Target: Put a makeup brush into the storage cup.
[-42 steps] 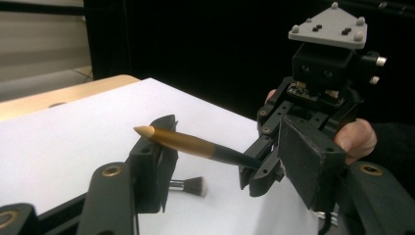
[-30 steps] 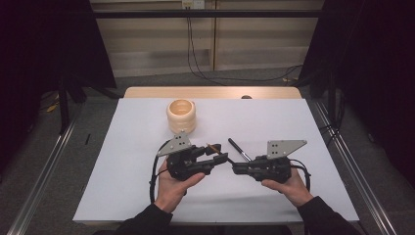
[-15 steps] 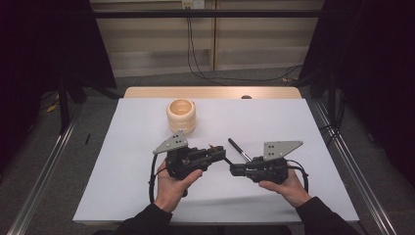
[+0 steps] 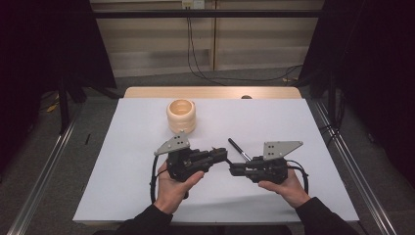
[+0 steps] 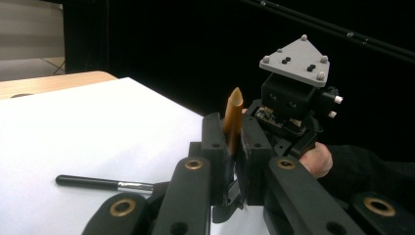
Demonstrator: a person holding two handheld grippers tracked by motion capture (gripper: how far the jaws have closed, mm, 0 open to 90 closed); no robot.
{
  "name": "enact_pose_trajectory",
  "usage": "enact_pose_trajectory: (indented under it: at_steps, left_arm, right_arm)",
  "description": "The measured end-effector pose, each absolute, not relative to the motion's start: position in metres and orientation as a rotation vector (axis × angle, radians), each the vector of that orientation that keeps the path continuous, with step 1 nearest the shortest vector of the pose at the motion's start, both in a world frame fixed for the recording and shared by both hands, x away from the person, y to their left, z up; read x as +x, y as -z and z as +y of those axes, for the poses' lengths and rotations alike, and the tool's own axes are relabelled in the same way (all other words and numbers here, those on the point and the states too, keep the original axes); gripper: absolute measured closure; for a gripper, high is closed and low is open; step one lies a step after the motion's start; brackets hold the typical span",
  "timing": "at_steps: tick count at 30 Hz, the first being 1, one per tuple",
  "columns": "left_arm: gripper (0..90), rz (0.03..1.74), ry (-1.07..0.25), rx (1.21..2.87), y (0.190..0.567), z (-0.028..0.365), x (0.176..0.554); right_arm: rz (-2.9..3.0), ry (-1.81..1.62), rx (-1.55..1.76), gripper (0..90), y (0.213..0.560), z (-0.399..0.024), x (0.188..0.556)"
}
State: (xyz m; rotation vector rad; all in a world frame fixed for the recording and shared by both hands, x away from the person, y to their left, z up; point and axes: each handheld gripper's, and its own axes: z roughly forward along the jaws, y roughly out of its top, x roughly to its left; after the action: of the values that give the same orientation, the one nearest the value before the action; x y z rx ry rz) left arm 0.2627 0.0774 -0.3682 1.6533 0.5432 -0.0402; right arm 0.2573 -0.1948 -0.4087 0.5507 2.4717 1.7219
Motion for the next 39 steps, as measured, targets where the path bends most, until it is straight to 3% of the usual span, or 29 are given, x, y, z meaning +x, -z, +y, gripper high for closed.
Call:
enact_pose_trajectory:
  at_steps: [5, 12, 36, 39]
  left_arm:
    - [84.0, 0.559, 0.041, 1.656, 0.368, 0.078, 0.263]
    - [84.1, 0.555, 0.002, 1.681, 0.368, 0.076, 0.262]
    - [84.0, 0.599, -0.031, 1.702, 0.363, 0.083, 0.265]
    - [84.1, 0.597, -0.036, 1.701, 0.361, 0.087, 0.266]
  right_arm:
    - [2.472, -1.722, 0.562, 81.1, 0.410, -0.195, 0.257]
    - [2.457, -1.744, 0.577, 73.6, 0.407, -0.198, 0.257]
    - [2.361, -1.686, 0.732, 0.8, 0.407, -0.199, 0.258]
    - [2.344, -1.687, 0.722, 0.0, 0.406, -0.202, 0.257]
